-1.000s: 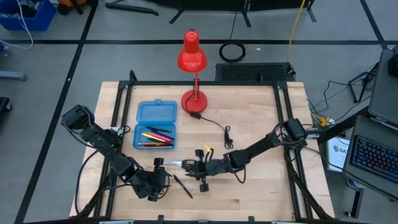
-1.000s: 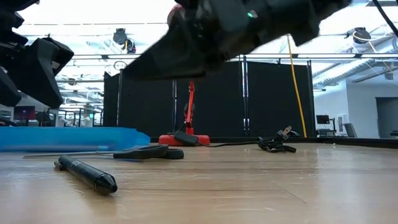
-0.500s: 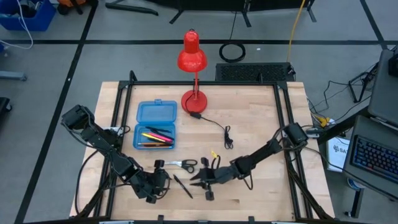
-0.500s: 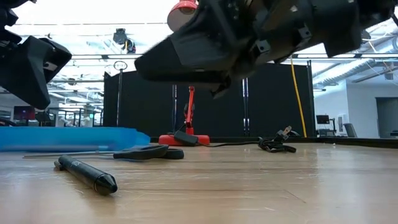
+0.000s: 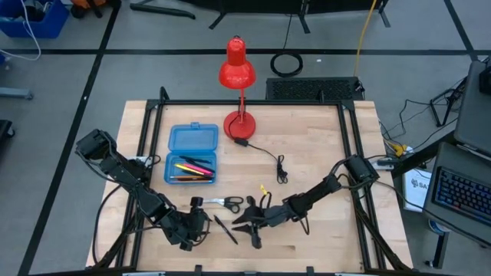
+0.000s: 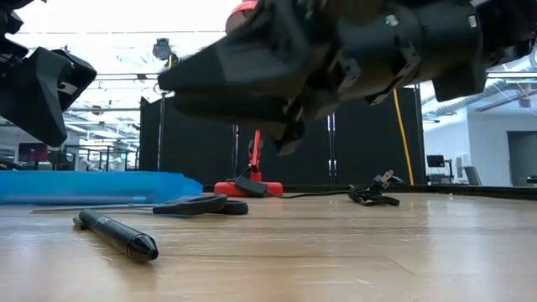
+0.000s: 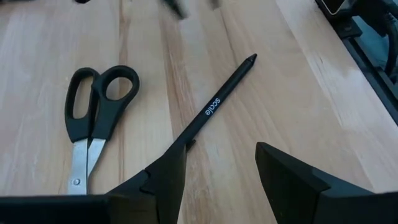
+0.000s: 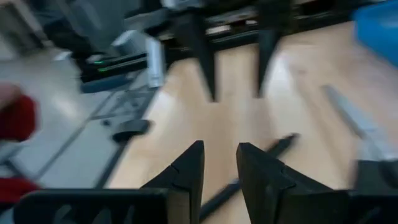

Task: Pick & place school supplies into a supply box
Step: Put the black pen into the blue supply box

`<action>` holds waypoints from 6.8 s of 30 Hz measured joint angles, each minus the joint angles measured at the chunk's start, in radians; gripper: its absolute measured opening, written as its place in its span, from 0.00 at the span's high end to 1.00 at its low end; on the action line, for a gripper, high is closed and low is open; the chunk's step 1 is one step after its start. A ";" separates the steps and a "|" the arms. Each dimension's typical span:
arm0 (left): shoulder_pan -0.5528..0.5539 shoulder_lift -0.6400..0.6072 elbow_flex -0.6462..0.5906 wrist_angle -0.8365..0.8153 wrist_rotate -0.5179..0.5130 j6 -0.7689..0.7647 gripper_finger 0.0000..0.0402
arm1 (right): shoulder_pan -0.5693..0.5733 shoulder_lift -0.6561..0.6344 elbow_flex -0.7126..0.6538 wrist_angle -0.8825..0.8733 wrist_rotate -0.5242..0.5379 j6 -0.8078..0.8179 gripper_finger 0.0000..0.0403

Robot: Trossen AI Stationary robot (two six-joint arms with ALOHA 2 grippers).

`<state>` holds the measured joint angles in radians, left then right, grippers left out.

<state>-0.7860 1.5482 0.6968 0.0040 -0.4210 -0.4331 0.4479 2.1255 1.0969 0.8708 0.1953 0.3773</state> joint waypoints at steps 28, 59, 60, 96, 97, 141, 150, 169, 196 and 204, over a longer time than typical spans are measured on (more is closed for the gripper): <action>0.035 0.000 0.000 -0.007 -0.051 0.064 0.50 | 0.036 0.132 0.238 -0.332 0.114 0.028 0.55; 0.033 0.000 0.000 0.052 -0.182 -0.040 0.50 | 0.071 0.152 0.249 -0.309 0.175 0.010 0.56; 0.033 0.000 0.000 0.052 -0.181 -0.042 0.50 | 0.072 0.166 0.266 -0.315 0.178 0.016 0.56; 0.018 0.000 0.000 0.023 -0.138 -0.016 0.50 | 0.060 0.290 0.278 -0.391 0.187 -0.002 0.85; 0.018 0.000 0.000 0.023 -0.138 -0.016 0.50 | 0.056 0.291 0.259 -0.357 0.172 0.000 0.88; 0.010 0.000 0.000 0.134 -0.156 0.056 0.50 | 0.046 0.108 0.222 -0.343 0.268 -0.255 0.96; -0.029 0.000 0.000 0.214 -0.140 0.101 0.50 | 0.012 0.041 0.223 -0.480 0.309 -0.289 0.98; -0.108 0.000 0.000 0.327 -0.057 0.194 0.50 | -0.039 0.038 0.224 -0.404 0.219 -0.250 1.00; -0.085 0.000 0.000 0.312 -0.069 0.177 0.50 | 0.039 0.195 0.228 -0.360 0.360 0.070 0.43; -0.085 0.000 0.000 0.307 -0.077 0.172 0.50 | 0.027 0.225 0.229 -0.368 0.413 0.057 0.51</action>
<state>-0.8707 1.5478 0.6968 0.3107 -0.4980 -0.2614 0.4752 2.3508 1.3259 0.5032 0.6084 0.4342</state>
